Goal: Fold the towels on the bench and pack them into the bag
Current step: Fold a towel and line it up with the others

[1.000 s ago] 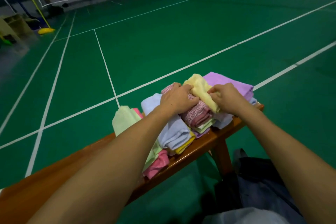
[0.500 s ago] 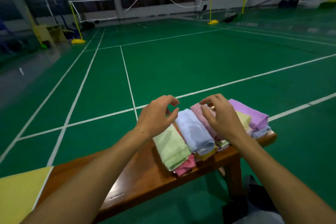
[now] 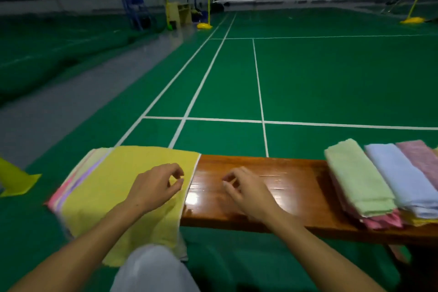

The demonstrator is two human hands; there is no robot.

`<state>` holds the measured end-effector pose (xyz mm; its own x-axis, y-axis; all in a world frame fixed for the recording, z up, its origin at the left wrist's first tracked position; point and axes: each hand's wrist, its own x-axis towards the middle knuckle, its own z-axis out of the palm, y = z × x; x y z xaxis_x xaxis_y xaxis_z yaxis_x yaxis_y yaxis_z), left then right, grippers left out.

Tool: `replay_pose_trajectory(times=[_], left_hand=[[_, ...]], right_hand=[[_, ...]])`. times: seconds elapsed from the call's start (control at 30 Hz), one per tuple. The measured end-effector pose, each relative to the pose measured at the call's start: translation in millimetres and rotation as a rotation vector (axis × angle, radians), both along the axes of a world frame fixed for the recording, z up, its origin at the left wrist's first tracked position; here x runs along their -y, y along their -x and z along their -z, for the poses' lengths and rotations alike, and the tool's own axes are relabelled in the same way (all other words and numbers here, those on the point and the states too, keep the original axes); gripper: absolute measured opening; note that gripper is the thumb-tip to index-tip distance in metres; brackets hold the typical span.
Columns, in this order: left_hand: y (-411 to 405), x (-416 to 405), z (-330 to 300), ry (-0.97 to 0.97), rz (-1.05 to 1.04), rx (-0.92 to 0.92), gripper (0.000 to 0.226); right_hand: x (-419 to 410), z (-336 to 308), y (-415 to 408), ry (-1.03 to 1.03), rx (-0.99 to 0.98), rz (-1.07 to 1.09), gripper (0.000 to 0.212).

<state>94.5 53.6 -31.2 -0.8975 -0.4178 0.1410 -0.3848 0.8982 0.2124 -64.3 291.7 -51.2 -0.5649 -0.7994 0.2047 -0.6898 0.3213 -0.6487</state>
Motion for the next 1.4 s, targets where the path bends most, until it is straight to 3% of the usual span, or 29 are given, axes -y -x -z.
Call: replay_pose_trajectory(times=[0.13,0.3,0.4,0.5,0.7,0.83,1.0,1.13,1.23,1.4], left_hand=[[-56.9,62.0,28.1,0.005,-0.181,0.076,0.020],[-86.5,103.1,49.6,0.047,-0.363,0.122,0.050],[-85.4,113.0,57.0,-0.029,-0.382,0.061,0.031],[-82.1,115.3,57.6,-0.103,-0.386,0.002,0.010],[-78.7,112.6,49.3,-0.173,-0.395,-0.083,0.008],[-73.6,106.0,34.4,-0.213,-0.375,-0.151,0.009],[-56.6,98.0,18.2,-0.202,-0.348,-0.199,0.010],[-38.0,84.7,18.2,-0.256,-0.308,-0.212,0.011],[-27.7,77.4,26.8,-0.268,-0.237,-0.113,0.012],[-19.1,70.3,39.2,-0.286,-0.212,0.008,0.022]], right_hand=[[82.4,22.2,-38.2,-0.102,0.179,0.006,0.024],[149.1,43.5,-55.3,-0.170,0.411,0.195,0.025],[169.4,44.0,-57.0,-0.169,0.519,0.269,0.030],[173.8,41.1,-57.6,-0.174,0.471,0.322,0.035],[157.6,32.5,-62.2,-0.226,0.244,0.352,0.030],[154.1,27.8,-62.3,-0.179,0.251,0.357,0.031],[146.3,22.6,-63.4,-0.090,0.058,0.305,0.024],[138.6,20.3,-46.2,0.078,0.253,0.328,0.022],[133.7,24.4,-28.4,0.256,0.406,0.371,0.027],[107.9,26.8,5.6,0.484,0.448,0.469,0.028]])
